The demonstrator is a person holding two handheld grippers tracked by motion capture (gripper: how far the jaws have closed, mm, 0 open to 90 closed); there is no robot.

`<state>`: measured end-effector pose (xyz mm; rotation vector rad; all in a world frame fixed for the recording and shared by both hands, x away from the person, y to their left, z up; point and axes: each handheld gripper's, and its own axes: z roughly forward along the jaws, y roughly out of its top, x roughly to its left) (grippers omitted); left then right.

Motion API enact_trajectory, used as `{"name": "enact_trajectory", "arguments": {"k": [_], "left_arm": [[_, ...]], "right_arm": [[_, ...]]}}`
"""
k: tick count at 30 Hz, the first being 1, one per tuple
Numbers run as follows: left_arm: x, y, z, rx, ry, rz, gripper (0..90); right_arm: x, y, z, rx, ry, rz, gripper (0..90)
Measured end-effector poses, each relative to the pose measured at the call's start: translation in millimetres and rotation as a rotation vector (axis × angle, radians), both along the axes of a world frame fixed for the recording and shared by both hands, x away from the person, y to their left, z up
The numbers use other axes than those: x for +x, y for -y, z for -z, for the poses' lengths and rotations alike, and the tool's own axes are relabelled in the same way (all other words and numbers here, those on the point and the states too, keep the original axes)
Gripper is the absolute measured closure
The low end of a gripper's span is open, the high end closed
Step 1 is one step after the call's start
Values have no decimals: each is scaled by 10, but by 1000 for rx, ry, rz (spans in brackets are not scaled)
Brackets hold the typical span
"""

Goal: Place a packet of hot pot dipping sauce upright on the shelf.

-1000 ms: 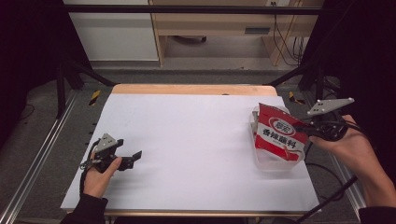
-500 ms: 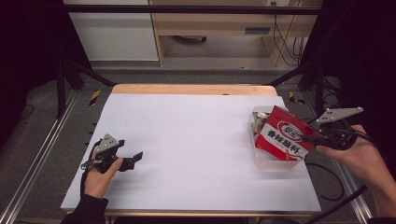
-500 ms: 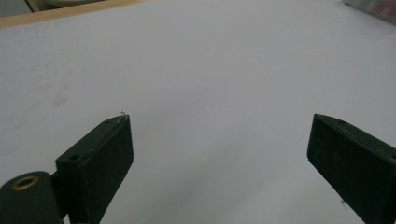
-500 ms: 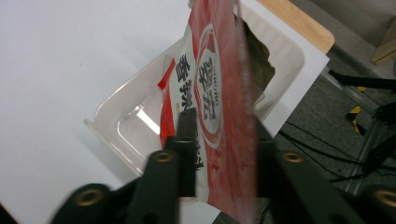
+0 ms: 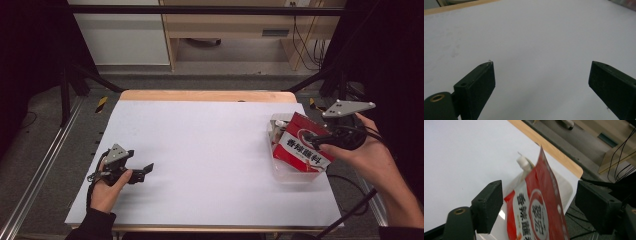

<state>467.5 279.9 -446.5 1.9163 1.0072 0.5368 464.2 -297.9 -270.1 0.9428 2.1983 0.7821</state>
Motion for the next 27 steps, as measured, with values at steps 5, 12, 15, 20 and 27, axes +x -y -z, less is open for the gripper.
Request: {"name": "enact_trajectory", "arguments": {"k": [5, 12, 15, 20, 27], "left_arm": [[-5, 6, -4, 0, 2, 4, 69], [-1, 7, -1, 7, 0, 7, 68], [-4, 10, -2, 3, 1, 5, 68], [1, 10, 1, 12, -1, 10, 68], [3, 9, 1, 12, -2, 9, 68]], "right_arm": [[64, -266, -127, -2, 34, -31, 211], [250, -422, -181, -21, 20, -37, 197], [357, -452, -183, -7, 8, -11, 189], [506, -485, -193, 31, 11, 43, 176], [610, -645, -217, 91, 16, 75, 160]]}}
